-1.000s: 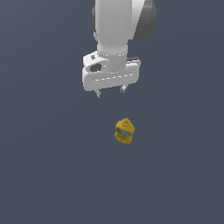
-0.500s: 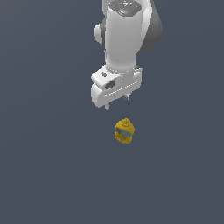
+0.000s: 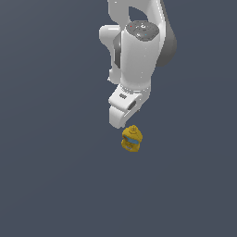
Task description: Pick up the object and move it to a goal position.
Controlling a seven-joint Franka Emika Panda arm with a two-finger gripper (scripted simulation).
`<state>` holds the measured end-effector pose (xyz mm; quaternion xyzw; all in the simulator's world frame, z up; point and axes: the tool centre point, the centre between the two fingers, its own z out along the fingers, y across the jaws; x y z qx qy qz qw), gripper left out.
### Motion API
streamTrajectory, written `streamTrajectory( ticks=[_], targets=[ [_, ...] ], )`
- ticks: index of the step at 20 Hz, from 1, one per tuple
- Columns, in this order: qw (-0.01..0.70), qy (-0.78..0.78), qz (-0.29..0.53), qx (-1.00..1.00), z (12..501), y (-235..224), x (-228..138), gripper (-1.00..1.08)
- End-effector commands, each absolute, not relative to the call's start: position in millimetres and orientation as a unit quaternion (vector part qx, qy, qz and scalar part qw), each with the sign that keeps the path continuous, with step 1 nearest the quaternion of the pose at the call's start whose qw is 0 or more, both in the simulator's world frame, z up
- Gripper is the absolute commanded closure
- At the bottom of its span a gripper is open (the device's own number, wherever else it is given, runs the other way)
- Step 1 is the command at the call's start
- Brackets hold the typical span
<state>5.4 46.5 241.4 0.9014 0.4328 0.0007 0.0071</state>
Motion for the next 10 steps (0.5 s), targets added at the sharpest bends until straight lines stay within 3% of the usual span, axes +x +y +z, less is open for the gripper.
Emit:
streamTrajectory(
  ticks=[1, 10],
  targets=[
    [0.005, 0.459, 0.000, 0.889, 235, 52, 9, -0.92],
    [0.001, 0.510, 0.000, 0.860, 222, 63, 16, -0.92]
  ],
)
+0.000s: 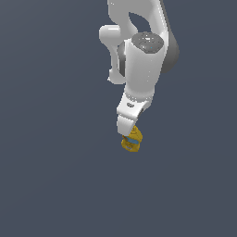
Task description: Pick up the object and move it to a goal position.
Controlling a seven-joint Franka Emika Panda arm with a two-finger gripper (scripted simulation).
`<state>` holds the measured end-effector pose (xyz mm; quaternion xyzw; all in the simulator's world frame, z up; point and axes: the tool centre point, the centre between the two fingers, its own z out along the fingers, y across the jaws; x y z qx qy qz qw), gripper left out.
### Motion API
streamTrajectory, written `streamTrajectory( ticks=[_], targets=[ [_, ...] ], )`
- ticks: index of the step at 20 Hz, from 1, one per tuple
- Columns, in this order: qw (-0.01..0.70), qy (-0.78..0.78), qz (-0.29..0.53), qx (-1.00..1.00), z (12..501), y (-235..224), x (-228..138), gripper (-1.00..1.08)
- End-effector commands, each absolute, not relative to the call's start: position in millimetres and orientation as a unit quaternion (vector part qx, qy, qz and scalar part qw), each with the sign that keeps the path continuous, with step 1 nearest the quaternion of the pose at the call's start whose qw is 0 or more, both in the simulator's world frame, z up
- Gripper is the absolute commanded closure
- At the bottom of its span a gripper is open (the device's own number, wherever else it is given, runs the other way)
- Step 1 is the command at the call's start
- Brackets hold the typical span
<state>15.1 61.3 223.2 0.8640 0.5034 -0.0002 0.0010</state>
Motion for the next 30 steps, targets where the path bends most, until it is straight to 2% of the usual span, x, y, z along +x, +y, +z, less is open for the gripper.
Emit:
streamTrajectory(
  ticks=[1, 8, 17, 23, 24, 30],
  targets=[
    [0.000, 0.512, 0.000, 0.859, 221, 63, 16, -0.92],
    [0.000, 0.513, 0.000, 0.859, 217, 63, 16, -0.92],
    [0.000, 0.514, 0.000, 0.858, 179, 64, 15, -0.92],
    [0.000, 0.515, 0.000, 0.857, 170, 64, 17, -0.92],
    [0.000, 0.515, 0.000, 0.857, 170, 64, 17, 1.08],
    [0.000, 0.515, 0.000, 0.857, 170, 64, 17, 1.08]
  ],
)
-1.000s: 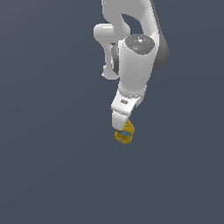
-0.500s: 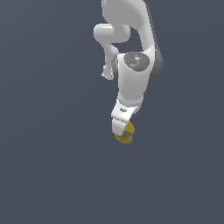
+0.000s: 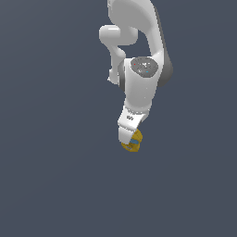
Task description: Pick up the object and move it to a goal position.
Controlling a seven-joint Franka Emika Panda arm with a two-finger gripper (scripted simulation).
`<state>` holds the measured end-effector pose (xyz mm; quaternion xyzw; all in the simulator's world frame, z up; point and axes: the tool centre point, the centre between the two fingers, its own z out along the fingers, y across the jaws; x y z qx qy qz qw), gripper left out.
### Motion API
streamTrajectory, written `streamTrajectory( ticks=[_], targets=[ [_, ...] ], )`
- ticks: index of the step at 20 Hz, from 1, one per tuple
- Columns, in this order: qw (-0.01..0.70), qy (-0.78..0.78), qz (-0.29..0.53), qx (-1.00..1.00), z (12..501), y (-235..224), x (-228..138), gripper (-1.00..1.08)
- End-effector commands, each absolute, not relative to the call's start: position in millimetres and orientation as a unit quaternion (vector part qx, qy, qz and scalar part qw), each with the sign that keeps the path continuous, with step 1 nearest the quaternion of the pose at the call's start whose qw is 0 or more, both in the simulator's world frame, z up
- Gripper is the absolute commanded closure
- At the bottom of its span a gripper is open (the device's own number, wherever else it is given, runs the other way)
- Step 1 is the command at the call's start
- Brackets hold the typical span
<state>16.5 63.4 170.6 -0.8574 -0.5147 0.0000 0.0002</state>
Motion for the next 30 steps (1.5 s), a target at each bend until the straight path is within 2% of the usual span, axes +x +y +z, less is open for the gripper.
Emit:
streamTrajectory(
  ticks=[1, 8, 15, 30],
  targets=[
    [0.000, -0.515, 0.000, -0.857, 170, 64, 17, 1.08],
    [0.000, -0.515, 0.000, -0.857, 175, 65, 15, 1.08],
    [0.000, -0.515, 0.000, -0.857, 206, 76, 5, 1.08],
    [-0.001, -0.515, 0.000, -0.857, 357, 129, -39, 1.08]
  ],
)
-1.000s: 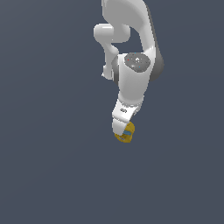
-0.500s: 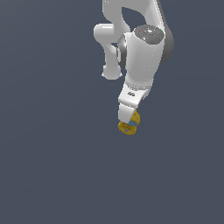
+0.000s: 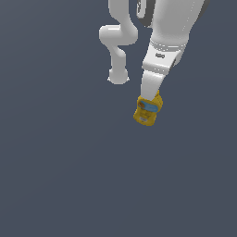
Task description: Pick up the object and move it to a goal position.
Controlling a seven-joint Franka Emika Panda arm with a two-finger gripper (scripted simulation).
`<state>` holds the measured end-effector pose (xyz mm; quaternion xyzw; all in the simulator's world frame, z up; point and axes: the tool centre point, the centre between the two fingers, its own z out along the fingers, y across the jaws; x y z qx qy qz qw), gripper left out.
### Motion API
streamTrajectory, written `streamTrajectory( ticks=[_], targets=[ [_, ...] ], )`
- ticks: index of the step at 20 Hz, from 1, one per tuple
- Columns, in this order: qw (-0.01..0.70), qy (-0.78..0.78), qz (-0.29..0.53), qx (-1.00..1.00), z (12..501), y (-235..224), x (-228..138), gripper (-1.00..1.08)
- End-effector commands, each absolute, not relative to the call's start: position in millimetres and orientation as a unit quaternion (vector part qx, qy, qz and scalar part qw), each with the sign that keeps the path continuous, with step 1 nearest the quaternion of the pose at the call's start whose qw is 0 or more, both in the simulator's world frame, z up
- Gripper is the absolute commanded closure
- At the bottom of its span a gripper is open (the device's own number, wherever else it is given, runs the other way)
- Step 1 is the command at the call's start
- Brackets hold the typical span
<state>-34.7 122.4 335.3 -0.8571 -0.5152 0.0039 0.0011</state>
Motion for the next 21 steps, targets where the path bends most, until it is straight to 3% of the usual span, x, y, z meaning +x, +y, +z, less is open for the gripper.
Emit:
streamTrajectory(
  ticks=[1, 11, 21],
  targets=[
    [-0.001, -0.515, 0.000, -0.857, 367, 132, -42, 1.08],
    [0.000, -0.515, 0.000, -0.857, 449, 161, -62, 1.08],
    [0.000, -0.515, 0.000, -0.857, 474, 170, -67, 1.08]
  ],
)
